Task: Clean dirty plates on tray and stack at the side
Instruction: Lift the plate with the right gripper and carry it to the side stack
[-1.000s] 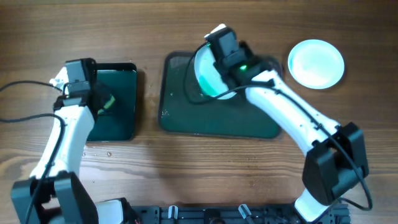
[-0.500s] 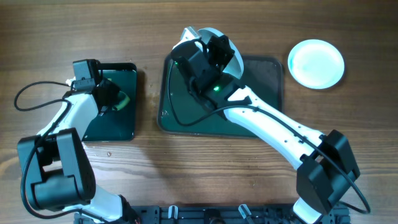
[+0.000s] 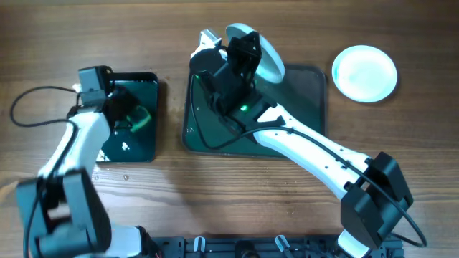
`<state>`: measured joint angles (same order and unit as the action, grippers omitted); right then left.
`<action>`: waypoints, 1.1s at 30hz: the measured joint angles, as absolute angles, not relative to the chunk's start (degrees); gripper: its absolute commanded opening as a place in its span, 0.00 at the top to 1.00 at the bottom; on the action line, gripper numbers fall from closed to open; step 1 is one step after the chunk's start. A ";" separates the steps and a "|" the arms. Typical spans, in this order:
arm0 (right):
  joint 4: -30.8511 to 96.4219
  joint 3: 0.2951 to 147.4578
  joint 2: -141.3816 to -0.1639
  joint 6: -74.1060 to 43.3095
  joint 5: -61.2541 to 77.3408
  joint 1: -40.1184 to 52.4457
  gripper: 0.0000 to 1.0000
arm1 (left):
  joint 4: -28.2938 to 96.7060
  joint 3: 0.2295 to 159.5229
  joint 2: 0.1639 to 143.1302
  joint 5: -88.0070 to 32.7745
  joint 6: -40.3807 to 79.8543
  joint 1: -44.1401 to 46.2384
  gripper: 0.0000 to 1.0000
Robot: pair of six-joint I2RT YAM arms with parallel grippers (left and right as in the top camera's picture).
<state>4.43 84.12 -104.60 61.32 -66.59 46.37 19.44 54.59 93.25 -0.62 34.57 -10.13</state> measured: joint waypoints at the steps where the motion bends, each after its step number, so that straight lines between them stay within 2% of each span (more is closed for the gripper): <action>1: 1.10 84.14 -104.55 63.42 -68.34 46.37 0.96 | 19.66 54.59 89.80 -0.64 34.20 -10.13 0.00; 5: 0.89 84.18 -104.44 66.63 -69.89 46.37 0.96 | 20.32 54.63 82.87 -0.78 33.82 -10.13 0.00; 7: 9.06 84.27 -104.36 66.04 -69.30 46.37 0.96 | 20.43 54.65 82.61 -0.78 33.74 -10.13 0.00; 10: 13.61 84.25 -104.36 63.99 -67.09 46.37 0.96 | 20.58 54.65 82.70 -0.80 33.71 -10.13 0.00; 12: 12.84 84.23 -104.38 63.96 -66.87 46.37 0.96 | 20.58 54.65 82.70 -0.80 33.69 -10.13 0.00; 16: 3.33 84.05 -104.38 67.83 -69.56 46.35 0.96 | 20.60 54.63 82.70 -0.80 33.69 -10.13 0.00; 17: 3.79 84.09 -104.36 67.09 -69.21 46.35 0.96 | 20.60 54.65 82.70 -0.80 33.69 -10.13 0.00; 21: 21.96 84.51 -104.36 55.66 -57.19 46.15 0.96 | 20.53 54.65 82.70 -0.80 33.69 -10.13 0.00; 24: 17.74 84.33 -104.36 50.17 -54.59 44.62 0.96 | 20.75 54.63 82.70 -0.80 33.69 -10.13 0.00; 27: 15.46 84.33 -104.31 44.21 -51.75 38.46 0.96 | 20.71 54.63 82.70 -0.80 33.69 -10.13 0.00; 30: 19.90 84.47 -104.12 34.76 -45.78 29.32 0.96 | 20.73 54.65 82.70 -0.80 33.69 -10.13 0.00; 33: 28.14 84.47 -103.81 23.07 -27.64 14.74 0.96 | 20.71 54.63 82.70 -0.80 33.69 -10.13 0.00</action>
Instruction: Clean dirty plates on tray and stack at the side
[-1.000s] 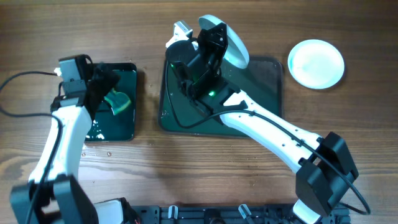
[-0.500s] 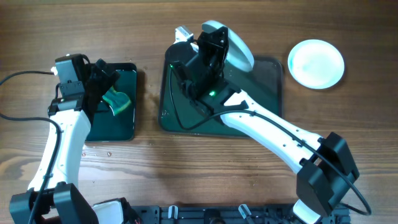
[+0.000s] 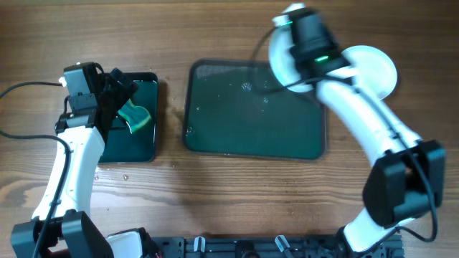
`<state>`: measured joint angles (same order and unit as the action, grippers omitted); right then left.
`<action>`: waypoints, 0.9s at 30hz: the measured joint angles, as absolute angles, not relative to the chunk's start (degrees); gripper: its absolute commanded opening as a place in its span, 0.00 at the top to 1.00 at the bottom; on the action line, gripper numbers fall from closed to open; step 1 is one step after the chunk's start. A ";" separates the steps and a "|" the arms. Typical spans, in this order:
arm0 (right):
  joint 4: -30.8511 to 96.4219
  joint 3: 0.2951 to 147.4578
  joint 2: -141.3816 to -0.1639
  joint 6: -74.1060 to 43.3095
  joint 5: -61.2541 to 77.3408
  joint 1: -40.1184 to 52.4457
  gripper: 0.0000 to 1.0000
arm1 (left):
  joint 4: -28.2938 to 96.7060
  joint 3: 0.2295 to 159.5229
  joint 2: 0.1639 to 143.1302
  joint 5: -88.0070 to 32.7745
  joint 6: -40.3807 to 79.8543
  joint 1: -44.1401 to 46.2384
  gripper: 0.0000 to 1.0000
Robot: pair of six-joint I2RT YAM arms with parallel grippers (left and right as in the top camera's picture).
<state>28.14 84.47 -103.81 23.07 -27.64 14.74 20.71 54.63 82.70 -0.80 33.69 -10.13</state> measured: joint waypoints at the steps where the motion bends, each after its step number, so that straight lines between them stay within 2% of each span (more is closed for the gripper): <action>1: 29.54 84.47 -103.81 19.11 -17.74 8.86 0.96 | 20.73 54.63 82.70 -0.78 33.69 -10.13 0.00; 5: 29.58 84.47 -103.85 6.17 9.41 -11.25 0.96 | 20.73 54.63 82.70 -0.80 33.69 -10.13 0.00; 8: 29.91 84.49 -104.75 -0.99 17.74 -21.78 0.96 | 20.73 54.63 82.70 -0.80 33.69 -10.13 0.00; 15: 30.76 84.49 -112.84 -11.44 16.97 -29.67 0.95 | 20.73 54.63 82.70 -0.80 33.69 -10.13 0.00; 18: 30.46 84.49 -115.44 -13.67 15.70 -29.78 0.88 | 20.73 54.63 82.70 -0.80 33.69 -10.13 0.00; 19: 30.37 84.47 -115.90 -14.17 15.38 -29.78 0.81 | 20.73 54.65 82.70 -0.80 33.69 -10.13 0.00; 22: 30.06 84.49 -116.25 -15.25 15.16 -29.78 0.38 | 20.73 54.65 82.70 -0.80 33.69 -10.13 0.00; 23: 30.00 84.47 -116.25 -15.14 15.44 -29.78 0.34 | 20.73 54.63 82.70 -0.80 33.69 -10.13 0.00; 27: 33.47 84.49 -116.25 -13.52 18.61 -29.78 0.32 | 20.73 54.63 82.70 -0.80 33.69 -10.13 0.00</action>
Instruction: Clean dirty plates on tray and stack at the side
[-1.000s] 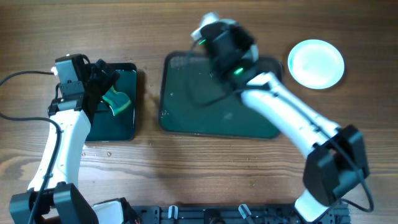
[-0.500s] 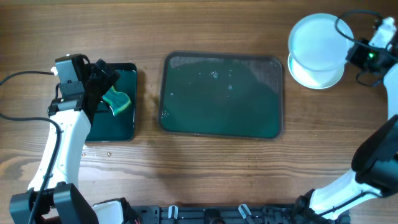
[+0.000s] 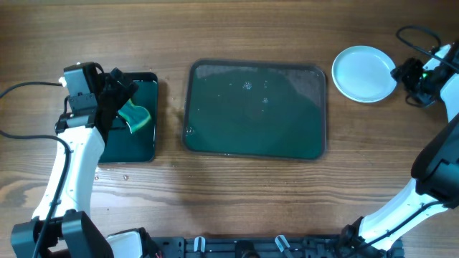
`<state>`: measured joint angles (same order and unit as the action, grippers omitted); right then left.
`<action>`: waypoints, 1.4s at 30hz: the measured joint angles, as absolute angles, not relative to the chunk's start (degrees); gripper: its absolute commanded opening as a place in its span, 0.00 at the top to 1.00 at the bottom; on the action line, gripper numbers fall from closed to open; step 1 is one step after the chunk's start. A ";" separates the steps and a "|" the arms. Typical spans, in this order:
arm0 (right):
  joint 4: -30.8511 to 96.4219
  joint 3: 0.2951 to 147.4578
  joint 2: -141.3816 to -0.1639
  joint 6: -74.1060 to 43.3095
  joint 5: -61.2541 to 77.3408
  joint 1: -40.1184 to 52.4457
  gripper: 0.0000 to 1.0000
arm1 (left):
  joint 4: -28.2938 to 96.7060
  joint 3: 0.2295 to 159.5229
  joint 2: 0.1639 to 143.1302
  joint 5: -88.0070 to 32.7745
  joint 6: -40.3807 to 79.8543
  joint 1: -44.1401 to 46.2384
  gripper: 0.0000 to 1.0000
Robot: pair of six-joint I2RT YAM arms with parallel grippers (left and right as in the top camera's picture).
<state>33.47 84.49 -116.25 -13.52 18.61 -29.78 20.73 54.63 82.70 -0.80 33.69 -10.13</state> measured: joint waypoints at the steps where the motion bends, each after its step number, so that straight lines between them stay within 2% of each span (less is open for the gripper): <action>1: 35.14 84.49 -116.25 -13.37 19.16 -29.71 0.32 | 20.75 54.63 82.70 -0.80 33.69 -10.13 0.00; 5: 41.93 84.47 -114.37 -13.13 20.29 -28.60 0.32 | 20.73 54.63 82.70 -0.80 33.69 -10.13 0.00; 6: 43.92 84.47 -112.97 -13.08 20.49 -27.97 0.27 | 20.73 54.63 82.70 -0.80 33.69 -10.13 0.00; 8: 47.57 84.47 -109.12 -12.88 20.56 -26.30 0.27 | 20.73 54.63 82.70 -0.80 33.69 -10.13 0.00; 11: 51.72 84.47 -98.70 -12.14 20.12 -21.02 0.20 | 20.75 54.63 82.70 -0.80 33.69 -10.13 0.00; 12: 53.17 84.49 -95.15 -11.79 19.49 -18.68 0.17 | 20.75 54.63 82.70 -0.80 33.69 -10.13 0.00; 13: 54.74 84.49 -92.23 -11.66 19.05 -16.47 0.00 | 20.71 54.63 82.70 -0.80 33.69 -10.13 0.00; 18: 64.45 84.60 -83.50 -12.64 18.13 -4.21 0.00 | 20.73 54.63 82.70 -0.80 33.69 -10.13 0.00; 22: 63.94 84.58 -83.66 -15.90 17.93 -0.32 0.00 | 20.75 54.65 82.70 -0.80 33.69 -10.13 0.00; 36: 68.51 84.58 -83.66 -17.37 15.40 0.36 0.00 | 20.73 54.63 82.70 -0.80 33.69 -10.13 0.00; 39: 64.82 83.59 -83.13 -17.32 14.46 0.62 0.00 | 20.73 54.63 82.70 -0.80 33.69 -10.13 0.00; 42: 56.66 76.49 -76.84 -16.64 13.85 1.21 0.00 | 20.75 54.63 82.70 -0.78 33.69 -10.13 0.00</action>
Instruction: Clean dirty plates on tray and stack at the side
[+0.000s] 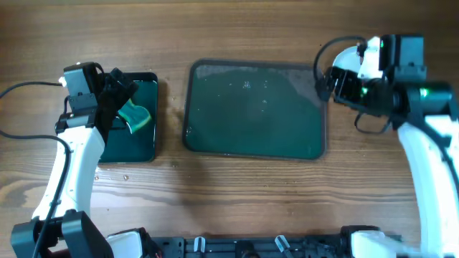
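Observation:
The large dark tray [254, 111] lies mid-table with no plate on it, only a few specks. The stacked white plates sit right of it, almost wholly hidden under my right arm; a white sliver [349, 51] may be their rim. My right gripper [324, 81] hovers at the tray's right edge, and its jaws are too dark to read. The left gripper [120, 97] is shut on the green sponge [135, 115] above the small dark tray [140, 140].
Bare wooden table [237, 186] surrounds both trays. A black cable [29, 89] loops off the left arm at the far left. The arms' mounting rail [244, 247] runs along the front edge.
My right arm was at the far right edge with the white plate in plain sight. It now reaches across the plate, its gripper at the big tray's right edge. Left arm and sponge are unchanged.
My right gripper held a white plate tilted over the big tray's back left, while the left held the sponge over the small tray. The plate was then seen near the right-hand plate. Then one white stack lay there, the arm far right; now the arm covers it.

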`<state>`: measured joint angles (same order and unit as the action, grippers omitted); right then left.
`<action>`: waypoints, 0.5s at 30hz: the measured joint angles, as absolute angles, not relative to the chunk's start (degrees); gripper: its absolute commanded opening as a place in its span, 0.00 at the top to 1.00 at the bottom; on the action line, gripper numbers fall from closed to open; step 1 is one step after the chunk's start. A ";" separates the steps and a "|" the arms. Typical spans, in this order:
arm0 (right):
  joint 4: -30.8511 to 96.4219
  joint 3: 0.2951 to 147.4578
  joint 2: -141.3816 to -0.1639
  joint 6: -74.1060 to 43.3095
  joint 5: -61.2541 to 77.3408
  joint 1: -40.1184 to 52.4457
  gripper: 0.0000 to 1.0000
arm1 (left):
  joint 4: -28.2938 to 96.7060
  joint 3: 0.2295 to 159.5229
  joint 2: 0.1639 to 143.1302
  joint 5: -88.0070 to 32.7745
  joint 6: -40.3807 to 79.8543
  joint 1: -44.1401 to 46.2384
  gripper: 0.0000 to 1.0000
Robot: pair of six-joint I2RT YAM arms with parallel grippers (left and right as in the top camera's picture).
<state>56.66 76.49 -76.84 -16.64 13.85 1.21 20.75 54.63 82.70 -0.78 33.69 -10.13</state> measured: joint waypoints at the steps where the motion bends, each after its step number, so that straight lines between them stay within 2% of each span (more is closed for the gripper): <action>1: 53.04 72.64 -73.10 -16.27 13.74 1.39 0.00 | 20.64 54.63 82.70 -0.80 33.69 -10.13 0.00; 10: 19.44 35.94 -35.99 -11.57 13.39 1.48 0.00 | 20.75 54.63 82.70 -0.80 33.69 -10.13 0.00; 15: 8.56 21.69 -19.38 -10.96 12.32 1.48 0.00 | 20.71 54.65 82.70 -0.80 33.69 -10.13 0.00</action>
<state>8.56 21.69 -19.38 -10.96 12.32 1.48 20.71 54.65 82.70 -0.80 33.69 -10.13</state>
